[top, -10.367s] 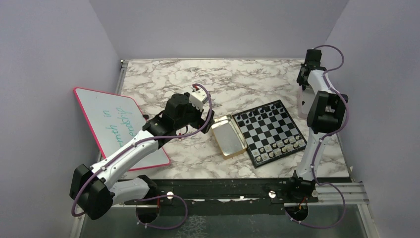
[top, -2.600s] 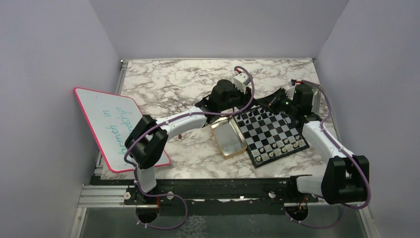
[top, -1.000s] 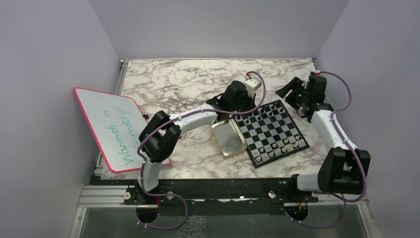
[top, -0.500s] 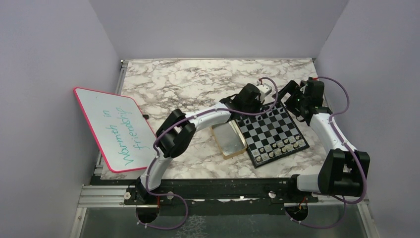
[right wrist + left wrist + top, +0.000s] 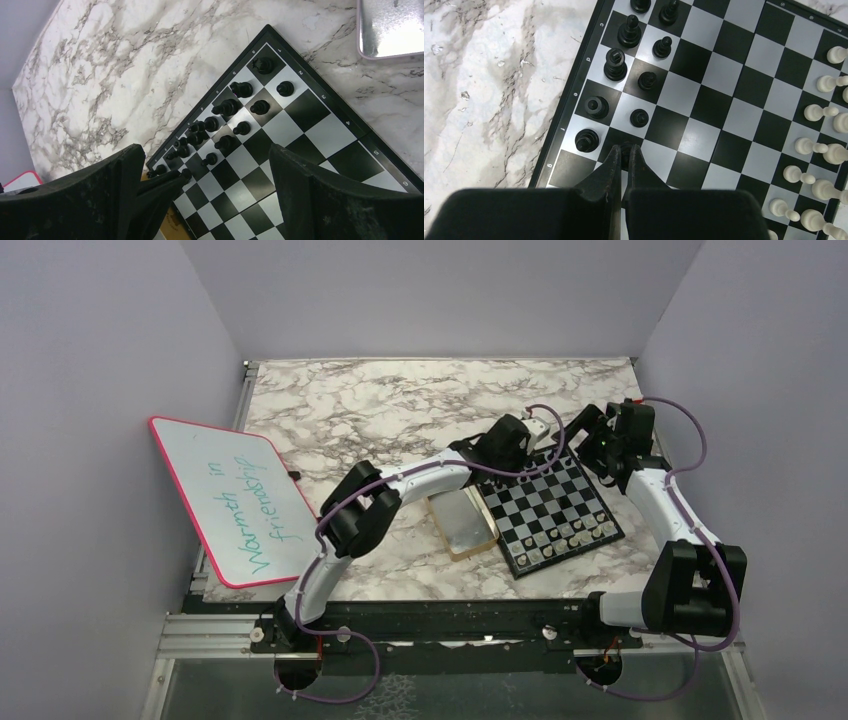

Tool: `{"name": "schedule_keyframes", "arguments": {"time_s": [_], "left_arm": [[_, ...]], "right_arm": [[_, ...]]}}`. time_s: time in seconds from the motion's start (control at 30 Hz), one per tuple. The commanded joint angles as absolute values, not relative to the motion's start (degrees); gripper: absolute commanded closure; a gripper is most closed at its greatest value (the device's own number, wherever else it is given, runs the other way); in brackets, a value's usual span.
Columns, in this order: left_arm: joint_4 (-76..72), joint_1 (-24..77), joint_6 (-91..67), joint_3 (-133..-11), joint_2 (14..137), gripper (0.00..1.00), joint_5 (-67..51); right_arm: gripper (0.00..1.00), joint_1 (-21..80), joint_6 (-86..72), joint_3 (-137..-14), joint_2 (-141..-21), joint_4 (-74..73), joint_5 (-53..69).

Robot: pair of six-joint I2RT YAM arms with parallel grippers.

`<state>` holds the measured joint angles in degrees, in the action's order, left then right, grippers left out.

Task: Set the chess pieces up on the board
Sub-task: Place the chess piece on the chessboard.

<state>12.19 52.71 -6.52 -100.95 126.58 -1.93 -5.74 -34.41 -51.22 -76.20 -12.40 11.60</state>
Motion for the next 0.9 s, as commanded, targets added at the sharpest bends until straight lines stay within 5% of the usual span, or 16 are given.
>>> {"name": "schedule_keyframes", "arguments": {"time_s": [0.0,0.87], "left_arm": [[13.35,53.48,-5.62,-103.64,128.54,0.99,-0.39],[15.37,54.18,-3.49,-105.65,130.66,0.96,3.05]], "right_arm": [[0.00,-6.11,-34.12,-53.41,-77.06,-15.15,8.57],[0.00,-6.54,-33.05,-52.66,-77.18,-14.60,8.93]]}}
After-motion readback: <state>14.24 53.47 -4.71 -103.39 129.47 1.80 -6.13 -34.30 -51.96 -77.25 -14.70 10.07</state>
